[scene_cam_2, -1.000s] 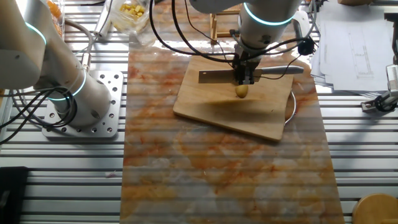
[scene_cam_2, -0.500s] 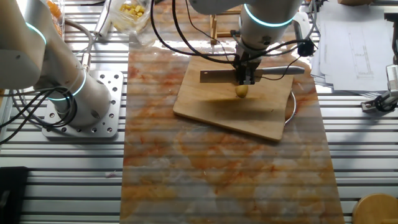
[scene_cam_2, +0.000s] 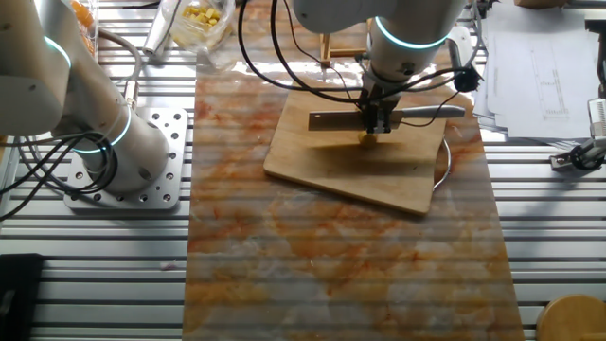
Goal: Chop the potatoes
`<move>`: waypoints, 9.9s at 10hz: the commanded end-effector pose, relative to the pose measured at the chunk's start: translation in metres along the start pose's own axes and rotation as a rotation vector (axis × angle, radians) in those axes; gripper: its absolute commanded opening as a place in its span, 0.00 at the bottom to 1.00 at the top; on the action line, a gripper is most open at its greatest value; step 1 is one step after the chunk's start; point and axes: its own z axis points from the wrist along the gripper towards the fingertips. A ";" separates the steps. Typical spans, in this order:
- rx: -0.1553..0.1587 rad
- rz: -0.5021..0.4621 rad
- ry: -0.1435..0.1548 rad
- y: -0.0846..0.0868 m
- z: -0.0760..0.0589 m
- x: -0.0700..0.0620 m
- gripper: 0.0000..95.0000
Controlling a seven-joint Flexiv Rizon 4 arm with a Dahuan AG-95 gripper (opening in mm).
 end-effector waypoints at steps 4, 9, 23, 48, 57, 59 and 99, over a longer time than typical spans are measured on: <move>-0.006 -0.005 0.002 -0.001 0.005 -0.002 0.00; -0.006 0.031 0.003 0.000 0.002 -0.001 0.00; -0.042 0.039 -0.008 0.001 0.026 -0.012 0.00; -0.023 0.085 -0.043 -0.008 0.018 -0.012 0.00; -0.047 0.065 -0.035 -0.008 -0.007 -0.002 0.00; -0.047 0.068 -0.038 -0.008 -0.005 -0.003 0.00; -0.073 0.041 -0.045 -0.007 0.001 -0.013 0.00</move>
